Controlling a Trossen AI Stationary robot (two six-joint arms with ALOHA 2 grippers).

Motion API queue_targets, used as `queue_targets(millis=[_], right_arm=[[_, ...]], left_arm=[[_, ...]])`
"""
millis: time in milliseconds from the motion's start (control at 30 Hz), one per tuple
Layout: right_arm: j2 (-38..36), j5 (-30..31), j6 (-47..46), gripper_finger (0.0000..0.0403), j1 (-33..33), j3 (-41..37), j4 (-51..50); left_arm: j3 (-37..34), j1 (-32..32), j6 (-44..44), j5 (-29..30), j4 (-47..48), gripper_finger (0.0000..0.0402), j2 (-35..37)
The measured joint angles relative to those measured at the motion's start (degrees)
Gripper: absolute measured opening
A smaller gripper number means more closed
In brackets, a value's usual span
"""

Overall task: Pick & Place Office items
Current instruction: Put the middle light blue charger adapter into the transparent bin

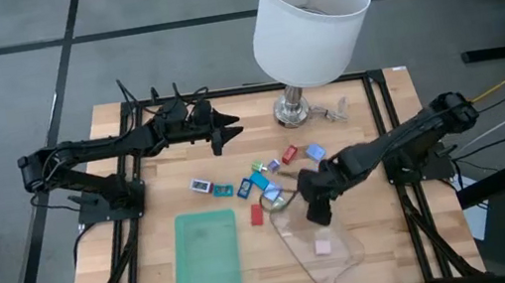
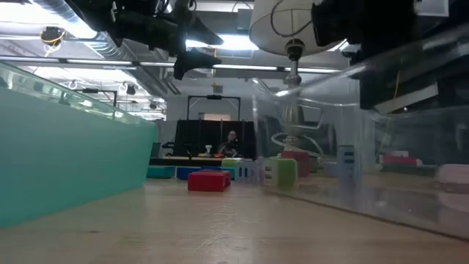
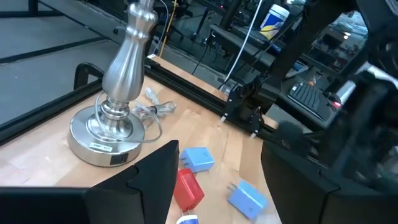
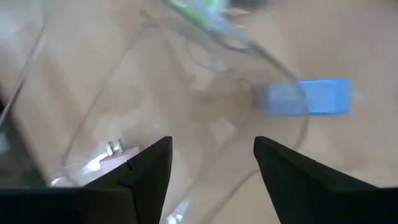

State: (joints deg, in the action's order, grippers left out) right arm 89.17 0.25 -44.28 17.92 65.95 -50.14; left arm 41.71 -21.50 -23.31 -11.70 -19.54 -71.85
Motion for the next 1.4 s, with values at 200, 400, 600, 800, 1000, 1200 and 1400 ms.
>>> queue_targets(millis=[200,400,600,800,1000,1200,1400], right_arm=[[-8.0,1.0,-2.3,0.0238,-3.3,0.0,1.4],[-13.6,3.5,-7.1,0.0238,-3.6,0.0,2.3],[-11.1,9.6,-12.6,0.0238,-3.9,0.0,-10.8],[-6.3,11.4,-22.2,0.0238,-5.9,0.0,-15.7],[-4.0,12.2,-33.8,0.0238,-8.5,0.0,-14.3],[-3.6,8.3,-38.1,0.0238,-10.6,-1.0,-10.7],[-3.6,5.6,-41.9,0.0238,-11.4,-9.5,2.7]], left_arm=[[0.0,0.0,0.6,0.0,0.0,0.0223,0.0],[0.0,0.0,1.3,0.0,0.0,0.0223,0.0],[0.0,0.0,2.9,0.6,0.0,0.0223,0.0],[0.0,0.0,3.0,0.6,0.1,0.0223,0.0],[0.0,0.0,2.6,0.0,0.1,0.0223,0.0],[0.0,0.0,2.2,-1.5,0.6,0.0223,0.0],[0.0,0.0,2.7,-3.4,0.6,0.0223,0.0]])
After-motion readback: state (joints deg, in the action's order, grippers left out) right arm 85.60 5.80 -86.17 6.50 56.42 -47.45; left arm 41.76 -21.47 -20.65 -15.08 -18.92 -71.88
